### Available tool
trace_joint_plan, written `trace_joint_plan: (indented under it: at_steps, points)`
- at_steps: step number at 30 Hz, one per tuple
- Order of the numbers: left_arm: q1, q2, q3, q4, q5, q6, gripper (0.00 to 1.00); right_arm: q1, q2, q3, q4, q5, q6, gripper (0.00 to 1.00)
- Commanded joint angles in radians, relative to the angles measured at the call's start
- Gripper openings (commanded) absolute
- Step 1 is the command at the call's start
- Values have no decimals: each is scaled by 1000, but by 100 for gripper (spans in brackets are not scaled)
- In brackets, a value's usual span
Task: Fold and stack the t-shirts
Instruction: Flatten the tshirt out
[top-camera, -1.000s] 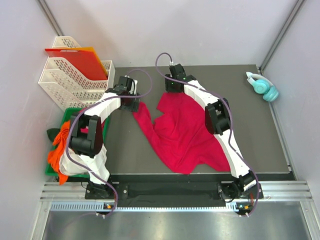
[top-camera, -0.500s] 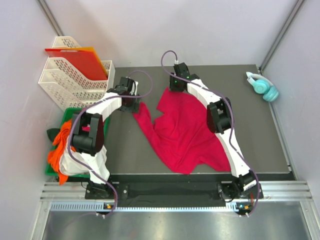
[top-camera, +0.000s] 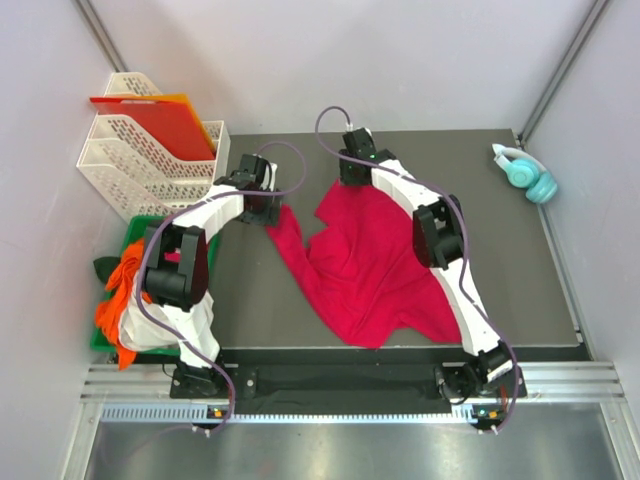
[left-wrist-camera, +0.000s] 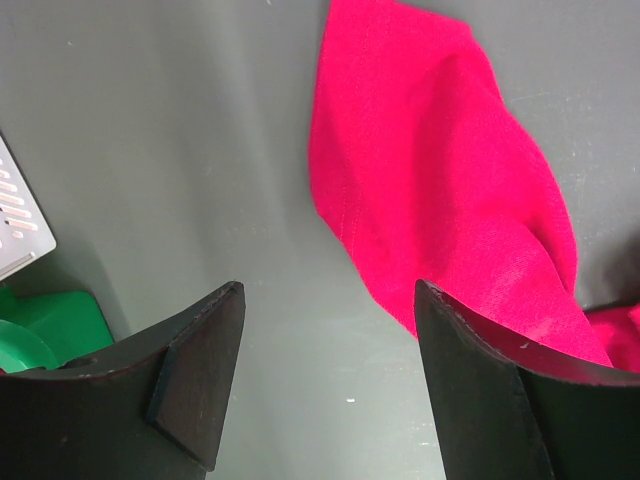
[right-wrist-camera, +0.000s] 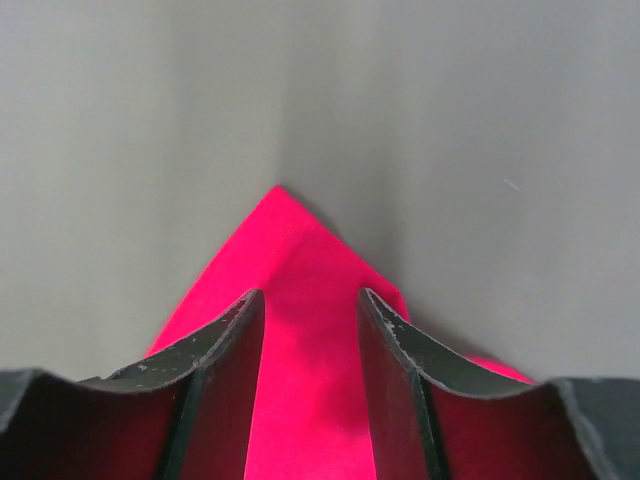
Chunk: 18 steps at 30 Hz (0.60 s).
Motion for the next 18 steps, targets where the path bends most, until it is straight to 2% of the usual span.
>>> trace_joint_plan:
  at_steps: [1,6,12,18]
  points:
    - [4,-28,33,-3,13,1,73,-20,-69,-155,-164,122,-16,43]
    - [4,-41,17,0,12,8,73,-42,-164,-298,-150,168,-19,43]
    - [4,-54,19,-4,19,7,73,-43,-322,-574,-75,206,-19,43]
    - [4,-54,22,-4,21,7,73,-42,-400,-663,-29,218,-25,46]
